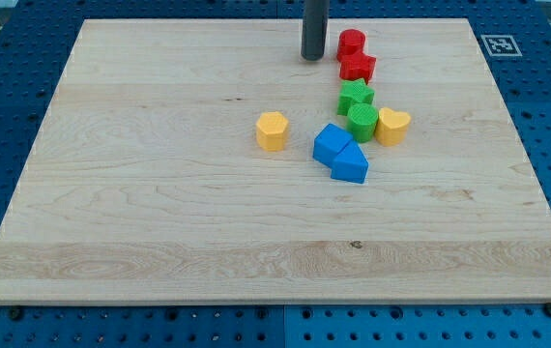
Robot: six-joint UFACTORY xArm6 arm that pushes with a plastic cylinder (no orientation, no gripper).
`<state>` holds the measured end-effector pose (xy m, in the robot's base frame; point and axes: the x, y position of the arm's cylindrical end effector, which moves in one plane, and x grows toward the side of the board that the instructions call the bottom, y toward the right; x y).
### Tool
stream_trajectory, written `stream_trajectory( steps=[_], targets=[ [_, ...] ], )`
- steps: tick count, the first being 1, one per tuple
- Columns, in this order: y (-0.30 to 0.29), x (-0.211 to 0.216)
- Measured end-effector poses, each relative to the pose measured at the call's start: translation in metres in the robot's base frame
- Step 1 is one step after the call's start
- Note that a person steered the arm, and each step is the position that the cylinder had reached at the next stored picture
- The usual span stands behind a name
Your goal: Slide the green star right a bit
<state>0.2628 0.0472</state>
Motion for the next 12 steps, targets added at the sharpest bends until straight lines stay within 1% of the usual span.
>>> stream_trajectory(
  steps=[1,2,3,4,5,6,7,8,10,12],
  targets=[
    [0.005,-0.035],
    [0.031,-0.056],
    [0.021,-0.043],
    [-0.006,0.017],
    [-0.010,0.030],
    [-0.010,0.090],
    [-0.010,0.111],
    [-0.010,0.111],
    [0.018,0.111],
    [0.030,0.111]
  ],
)
